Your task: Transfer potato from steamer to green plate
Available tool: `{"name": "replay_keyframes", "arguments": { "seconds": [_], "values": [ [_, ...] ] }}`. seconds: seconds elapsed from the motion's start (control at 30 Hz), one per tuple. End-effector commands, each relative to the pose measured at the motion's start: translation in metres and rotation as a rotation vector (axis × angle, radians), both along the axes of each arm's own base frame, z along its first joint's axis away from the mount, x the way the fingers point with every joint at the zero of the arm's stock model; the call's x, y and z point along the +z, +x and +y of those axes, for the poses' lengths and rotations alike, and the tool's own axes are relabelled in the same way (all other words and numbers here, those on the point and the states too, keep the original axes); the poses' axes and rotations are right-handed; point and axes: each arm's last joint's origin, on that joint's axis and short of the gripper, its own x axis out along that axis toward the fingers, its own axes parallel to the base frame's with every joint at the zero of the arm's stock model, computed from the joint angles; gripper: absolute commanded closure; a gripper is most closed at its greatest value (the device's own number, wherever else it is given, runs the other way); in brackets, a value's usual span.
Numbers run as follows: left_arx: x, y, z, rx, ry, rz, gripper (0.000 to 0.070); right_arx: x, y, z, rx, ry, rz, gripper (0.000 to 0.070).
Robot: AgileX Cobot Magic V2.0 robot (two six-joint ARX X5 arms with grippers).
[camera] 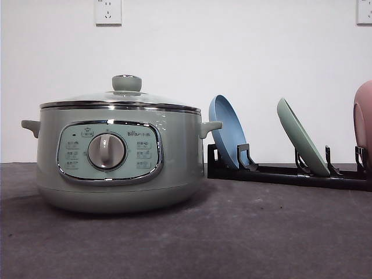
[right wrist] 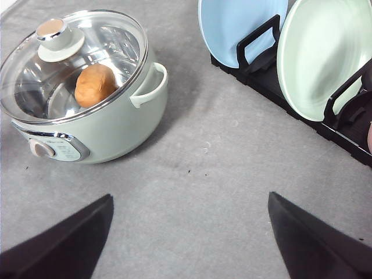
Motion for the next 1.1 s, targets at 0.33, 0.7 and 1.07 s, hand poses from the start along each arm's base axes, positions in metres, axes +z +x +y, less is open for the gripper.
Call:
{"name": "replay_keyframes", "arguments": {
  "seconds": [0.33,0.7,1.07],
  "values": [
    [0.006,-0.001,0.0,-0.011,0.001,-0.026,0.0185,0.008,0.002,0.001,-0.011,0.028,-0.039,0.0159],
    [0.006,-0.001,0.0,-0.011,0.001,-0.025,0.0185,0.022,0.054,0.007,-0.057,0.097,-0.023,0.016],
    [0.006,-0.001,0.0,-0.011,0.001,-0.025,0.0185,0.04,0.159,0.018,-0.102,0.061,0.023,0.0161]
  ]
}}
